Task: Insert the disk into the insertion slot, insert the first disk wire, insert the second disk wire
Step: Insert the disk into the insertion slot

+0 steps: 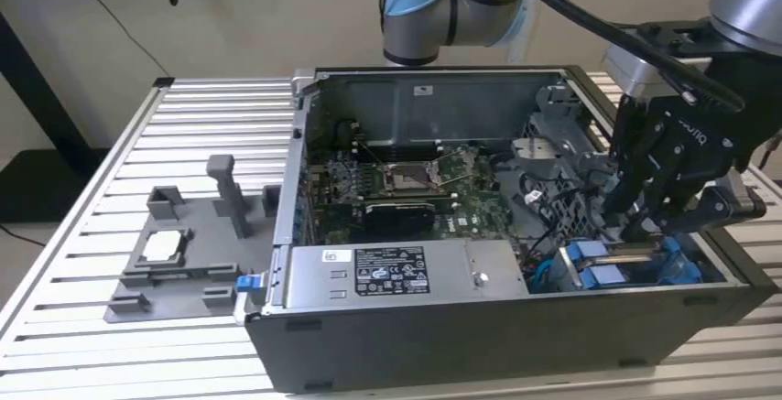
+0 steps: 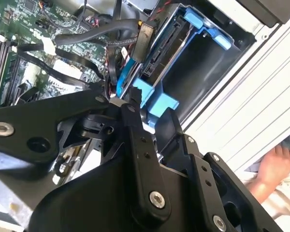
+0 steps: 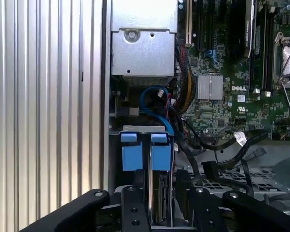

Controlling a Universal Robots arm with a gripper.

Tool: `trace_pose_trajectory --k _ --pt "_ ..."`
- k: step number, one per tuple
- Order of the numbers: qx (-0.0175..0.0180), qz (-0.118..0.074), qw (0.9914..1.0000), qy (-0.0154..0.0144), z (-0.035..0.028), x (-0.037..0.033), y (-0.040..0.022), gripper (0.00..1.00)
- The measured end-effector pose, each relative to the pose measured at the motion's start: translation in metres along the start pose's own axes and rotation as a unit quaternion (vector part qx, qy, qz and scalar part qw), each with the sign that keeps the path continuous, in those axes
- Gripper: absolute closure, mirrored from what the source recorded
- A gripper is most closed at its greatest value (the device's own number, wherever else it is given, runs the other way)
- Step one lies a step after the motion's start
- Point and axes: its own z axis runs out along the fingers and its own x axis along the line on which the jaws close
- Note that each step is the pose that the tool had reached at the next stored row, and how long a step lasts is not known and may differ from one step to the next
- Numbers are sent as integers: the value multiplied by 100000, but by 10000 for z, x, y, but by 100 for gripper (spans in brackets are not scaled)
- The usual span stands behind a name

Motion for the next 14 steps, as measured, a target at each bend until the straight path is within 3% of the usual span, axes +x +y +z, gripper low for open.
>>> trace_pose_trajectory --k 3,8,9,14 --pt "584 -19 99998 7 -60 -3 5 60" --pt "2423 -77 99971 13 -107 -5 9 60" --pt "2556 -82 99967 7 -126 -8 9 60" --pt "2572 -80 99967 16 -182 -53 12 60"
